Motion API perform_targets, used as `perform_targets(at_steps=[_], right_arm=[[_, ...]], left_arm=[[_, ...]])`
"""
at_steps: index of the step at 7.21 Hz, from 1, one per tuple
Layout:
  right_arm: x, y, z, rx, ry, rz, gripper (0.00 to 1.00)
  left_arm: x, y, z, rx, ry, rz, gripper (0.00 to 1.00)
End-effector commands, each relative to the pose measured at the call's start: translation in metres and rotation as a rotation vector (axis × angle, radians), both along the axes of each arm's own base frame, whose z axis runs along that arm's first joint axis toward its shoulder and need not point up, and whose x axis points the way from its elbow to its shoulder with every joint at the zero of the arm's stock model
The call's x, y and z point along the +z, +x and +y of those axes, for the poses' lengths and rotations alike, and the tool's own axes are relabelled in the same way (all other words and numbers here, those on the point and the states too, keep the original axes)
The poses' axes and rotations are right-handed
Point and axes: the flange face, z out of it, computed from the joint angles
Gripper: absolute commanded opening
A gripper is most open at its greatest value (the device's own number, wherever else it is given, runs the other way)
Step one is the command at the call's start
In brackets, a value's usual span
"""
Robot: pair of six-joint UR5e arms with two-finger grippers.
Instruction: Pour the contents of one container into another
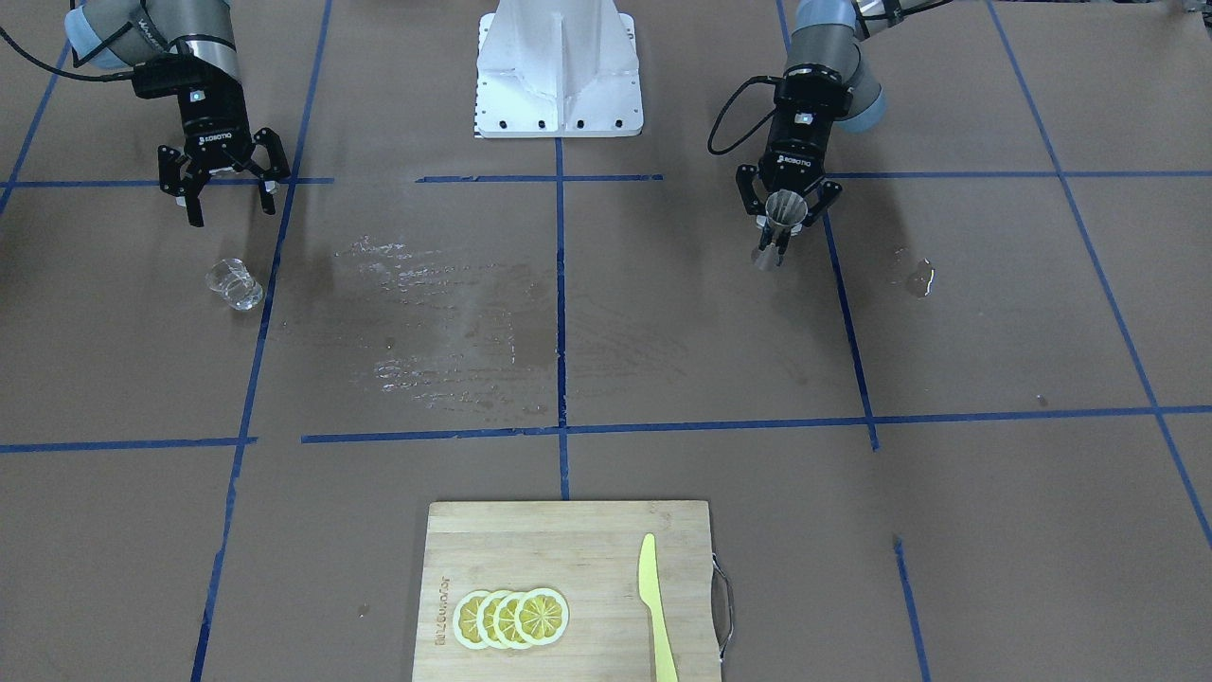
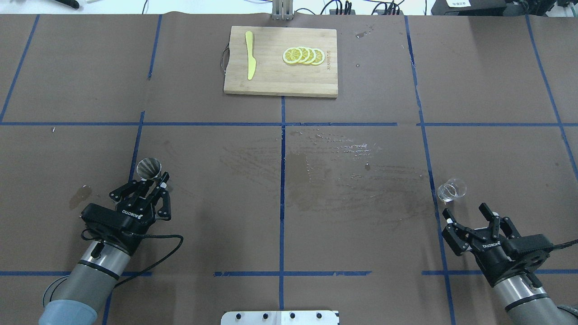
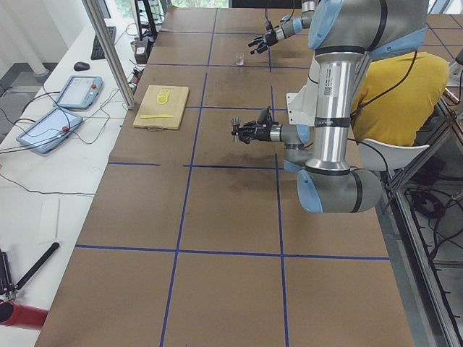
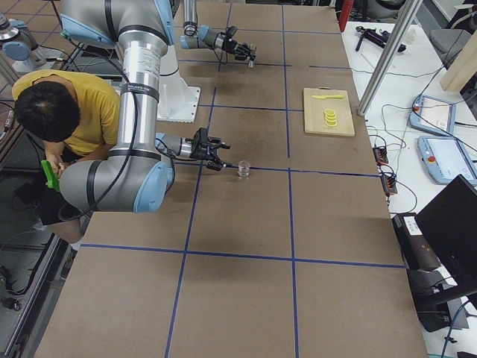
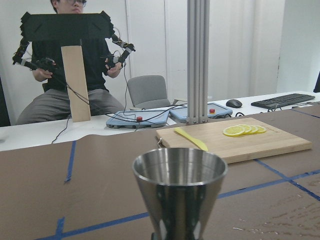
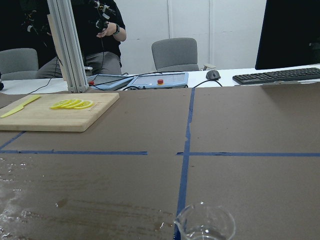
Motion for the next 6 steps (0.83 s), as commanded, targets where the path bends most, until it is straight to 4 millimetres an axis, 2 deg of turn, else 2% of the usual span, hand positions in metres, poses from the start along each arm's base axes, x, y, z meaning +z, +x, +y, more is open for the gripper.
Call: perform_targets(at_steps=[1,2,3,4,6], right_arm=[[0.011,-0.016,0.001,0.011,0.005,0.004,1.00],[0.010,-0.024,0.002,0.009,0.003,-0.002,1.00],[0.010,-0.029,0.001,0.011,0.001,-0.003,0.99],[0.018,-0.030,-0.002,0.019,0.001,0.011,0.99],[0.030,-0.042,-0.021,0.056,-0.010,0.024,0.99]], left_arm=[[-0.037,0.020,-0.025,0.112,0.054,-0.016,0.00],[-0.055,0.023,-0.035,0.128,0.091,-0.030,0.00],[-0.059,0.027,-0.039,0.121,0.094,-0.029,0.00],[-0.061,0.035,-0.044,0.115,0.093,-0.032,0.00],[-0.058,0.039,-0.045,0.116,0.091,-0.039,0.00]])
